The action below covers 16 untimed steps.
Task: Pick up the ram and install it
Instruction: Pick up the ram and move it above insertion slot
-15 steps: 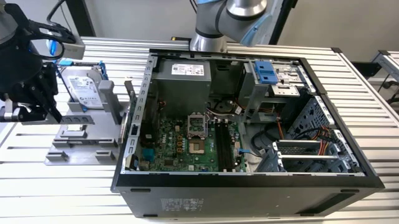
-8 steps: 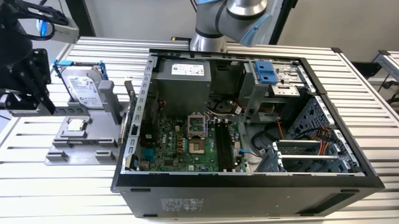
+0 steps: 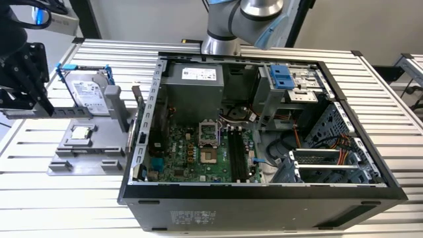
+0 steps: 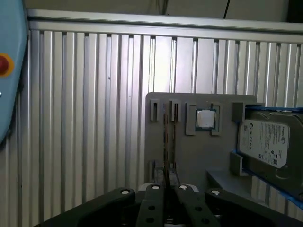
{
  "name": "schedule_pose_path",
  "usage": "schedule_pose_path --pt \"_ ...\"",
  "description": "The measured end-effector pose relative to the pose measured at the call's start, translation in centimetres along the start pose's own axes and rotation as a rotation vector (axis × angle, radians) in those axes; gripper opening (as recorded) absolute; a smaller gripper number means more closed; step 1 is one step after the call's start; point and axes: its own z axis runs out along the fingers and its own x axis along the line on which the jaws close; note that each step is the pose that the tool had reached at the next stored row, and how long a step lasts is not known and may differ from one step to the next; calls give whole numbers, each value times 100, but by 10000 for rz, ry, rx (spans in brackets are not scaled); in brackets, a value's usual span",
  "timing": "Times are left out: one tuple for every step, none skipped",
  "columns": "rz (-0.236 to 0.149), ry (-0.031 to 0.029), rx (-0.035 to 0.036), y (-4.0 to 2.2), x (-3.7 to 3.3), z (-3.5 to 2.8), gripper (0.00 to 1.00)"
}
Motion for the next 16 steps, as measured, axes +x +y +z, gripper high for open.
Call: schedule_pose_path --pt "-3 11 -1 0 -1 -18 0" --pt "-7 24 -1 0 -2 -38 0" --pt "-10 35 -3 1 -2 -58 0" --pt "-14 45 -3 0 -3 -78 0" --pt "-16 54 -2 1 -4 -97 0" --pt "-18 64 -2 1 -4 -116 0" --pt "-20 74 -3 1 -5 -133 0" --pt "-21 85 -2 1 -6 -153 0" --pt "-23 99 -3 1 -6 -171 0" --pt "-25 112 -4 1 -7 -184 0" --pt "-26 111 -2 1 -7 -183 0" --pt "-27 111 -2 1 -7 -183 0" --pt "-28 111 -2 1 -7 -184 0" --pt "-29 113 -4 0 -7 -186 0" --pt "-30 115 -6 -11 -7 -187 0" --pt "-28 116 -8 -28 -7 -188 0"
